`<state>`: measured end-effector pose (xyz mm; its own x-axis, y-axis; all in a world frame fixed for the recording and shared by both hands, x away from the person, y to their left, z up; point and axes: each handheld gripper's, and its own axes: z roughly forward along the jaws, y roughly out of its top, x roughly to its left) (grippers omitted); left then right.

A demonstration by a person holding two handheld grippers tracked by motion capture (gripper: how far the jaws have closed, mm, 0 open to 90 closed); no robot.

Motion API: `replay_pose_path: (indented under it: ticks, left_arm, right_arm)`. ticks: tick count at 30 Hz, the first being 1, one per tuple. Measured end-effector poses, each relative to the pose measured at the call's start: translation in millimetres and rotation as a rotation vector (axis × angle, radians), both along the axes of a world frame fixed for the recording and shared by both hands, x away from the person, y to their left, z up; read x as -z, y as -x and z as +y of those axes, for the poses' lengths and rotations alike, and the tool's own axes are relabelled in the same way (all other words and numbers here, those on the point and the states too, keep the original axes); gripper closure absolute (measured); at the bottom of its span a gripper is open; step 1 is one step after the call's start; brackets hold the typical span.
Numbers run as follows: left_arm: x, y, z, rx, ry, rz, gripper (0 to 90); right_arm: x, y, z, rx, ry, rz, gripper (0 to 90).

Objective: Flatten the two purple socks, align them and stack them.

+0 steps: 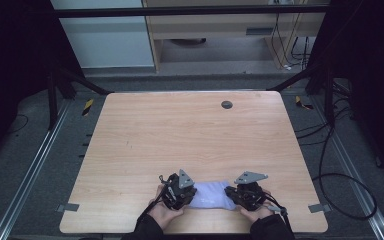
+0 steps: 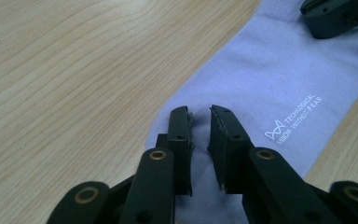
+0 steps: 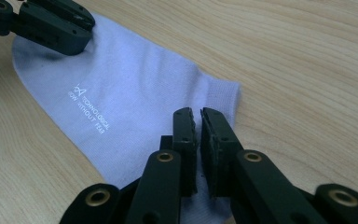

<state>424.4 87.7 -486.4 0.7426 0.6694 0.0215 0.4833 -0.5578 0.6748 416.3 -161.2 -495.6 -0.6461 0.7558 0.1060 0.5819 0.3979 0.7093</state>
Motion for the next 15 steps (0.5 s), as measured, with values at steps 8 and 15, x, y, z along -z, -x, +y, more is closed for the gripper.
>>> replay_pose_path:
  ticks: [8,15]
  left_arm:
    - [-16.1,-0.6,17.6,-0.034,0.081,-0.043,55.3]
    - [-27.9,-10.3,55.8,-0.103,0.125,-0.098,41.5]
  right_arm:
    - [-13.1,-3.8,-20.1,0.079,-0.065,-0.063,61.2]
    - [-15.0,-14.6,-60.1,0.250,-0.089,-0.119,30.6]
